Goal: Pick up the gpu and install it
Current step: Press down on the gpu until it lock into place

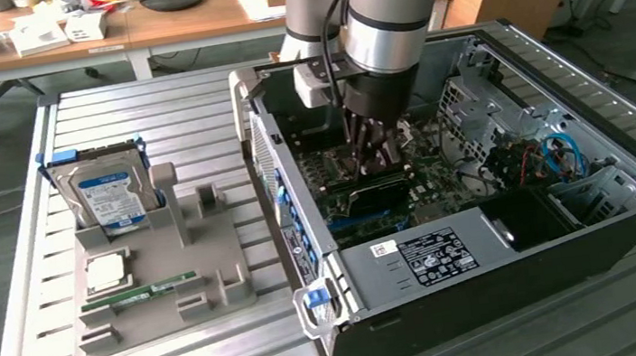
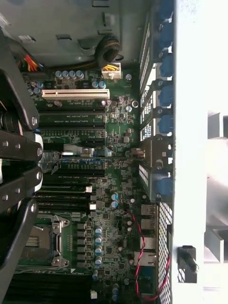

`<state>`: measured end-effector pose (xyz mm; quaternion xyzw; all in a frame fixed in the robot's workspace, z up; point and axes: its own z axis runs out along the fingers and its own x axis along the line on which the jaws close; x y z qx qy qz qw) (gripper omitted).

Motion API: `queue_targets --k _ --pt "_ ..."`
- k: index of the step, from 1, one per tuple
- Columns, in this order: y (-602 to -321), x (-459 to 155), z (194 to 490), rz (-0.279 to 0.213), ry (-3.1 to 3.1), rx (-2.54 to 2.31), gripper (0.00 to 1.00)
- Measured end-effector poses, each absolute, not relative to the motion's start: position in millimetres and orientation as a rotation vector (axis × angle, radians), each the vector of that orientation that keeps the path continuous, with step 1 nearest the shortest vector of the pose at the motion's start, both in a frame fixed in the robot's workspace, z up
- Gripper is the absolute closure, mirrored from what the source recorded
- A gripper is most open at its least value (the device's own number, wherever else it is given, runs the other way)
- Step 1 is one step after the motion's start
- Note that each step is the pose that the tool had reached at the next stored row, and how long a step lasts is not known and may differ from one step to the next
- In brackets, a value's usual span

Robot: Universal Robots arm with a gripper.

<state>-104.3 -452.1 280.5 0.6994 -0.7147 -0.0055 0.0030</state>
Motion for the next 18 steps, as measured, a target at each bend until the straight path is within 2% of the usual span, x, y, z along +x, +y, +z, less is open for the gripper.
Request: queue_targets --k 18 --pt "-452.2 -104.4 273.3 -0.017 -2.241 2.193 0.89"
